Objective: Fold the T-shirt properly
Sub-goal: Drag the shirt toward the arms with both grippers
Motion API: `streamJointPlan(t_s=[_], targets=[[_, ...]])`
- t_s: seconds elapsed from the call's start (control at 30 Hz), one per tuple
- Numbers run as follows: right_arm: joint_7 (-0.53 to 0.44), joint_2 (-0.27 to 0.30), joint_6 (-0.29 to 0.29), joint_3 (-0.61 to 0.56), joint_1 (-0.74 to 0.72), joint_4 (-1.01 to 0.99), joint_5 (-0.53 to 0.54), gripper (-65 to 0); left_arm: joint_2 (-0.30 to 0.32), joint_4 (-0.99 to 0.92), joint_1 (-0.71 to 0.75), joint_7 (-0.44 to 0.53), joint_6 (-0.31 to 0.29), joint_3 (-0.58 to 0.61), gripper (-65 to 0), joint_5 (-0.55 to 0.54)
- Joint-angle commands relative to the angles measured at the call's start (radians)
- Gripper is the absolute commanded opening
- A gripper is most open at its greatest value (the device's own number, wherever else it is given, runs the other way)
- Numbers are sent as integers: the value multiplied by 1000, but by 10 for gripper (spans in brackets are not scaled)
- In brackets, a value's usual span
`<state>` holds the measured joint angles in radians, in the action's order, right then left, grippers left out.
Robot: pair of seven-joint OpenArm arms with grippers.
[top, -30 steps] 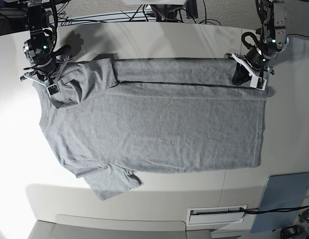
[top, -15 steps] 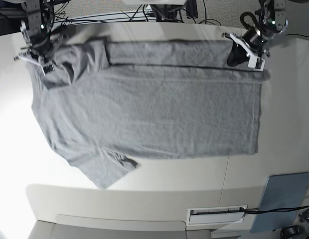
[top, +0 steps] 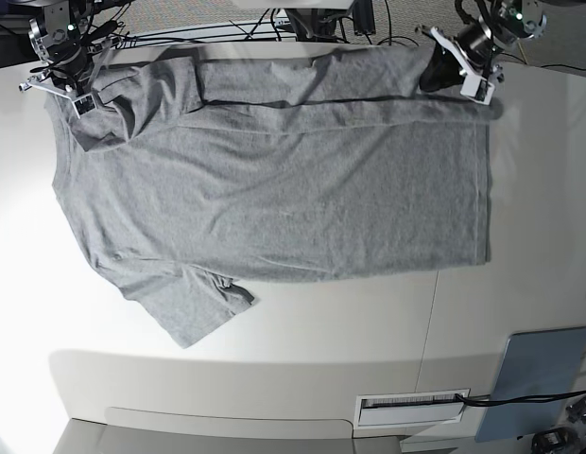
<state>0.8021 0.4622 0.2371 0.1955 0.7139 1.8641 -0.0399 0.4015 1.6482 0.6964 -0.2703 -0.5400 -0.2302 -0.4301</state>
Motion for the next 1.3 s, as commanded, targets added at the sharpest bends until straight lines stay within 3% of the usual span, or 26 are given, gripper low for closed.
streamJointPlan(t_s=[0.0, 0.1, 0.37, 0.5, 0.8, 1.0, 1.13, 1.27], targets=[[3, 15, -6, 10, 4, 15, -26, -650, 20, -16, 31, -141, 46, 4, -650, 116], [8, 15, -6, 10, 4, 15, -62, -650, 45, -16, 32, -140, 76, 2, -650, 116], [18, 18, -10, 35, 4, 15, -73, -650, 75, -16, 29, -115, 77, -3, -650, 147], [41, 18, -10, 75, 4, 15, -73, -650, 76, -16, 14, -115, 134, -6, -650, 150], [57, 18, -9, 87, 24, 16, -42, -650, 79, -15, -14, -114, 131, -9, -650, 149], [45, 18, -9, 88, 23, 53, -43, -650, 81, 53, -12, -120, 124, -33, -650, 145], [31, 18, -9, 88, 23, 104, -43, -650, 81, 132, -12, -167, 118, -92, -650, 88], [-21, 18, -11, 88, 14, 146, -43, -650, 81, 195, -12, -186, 23, -161, -650, 7]])
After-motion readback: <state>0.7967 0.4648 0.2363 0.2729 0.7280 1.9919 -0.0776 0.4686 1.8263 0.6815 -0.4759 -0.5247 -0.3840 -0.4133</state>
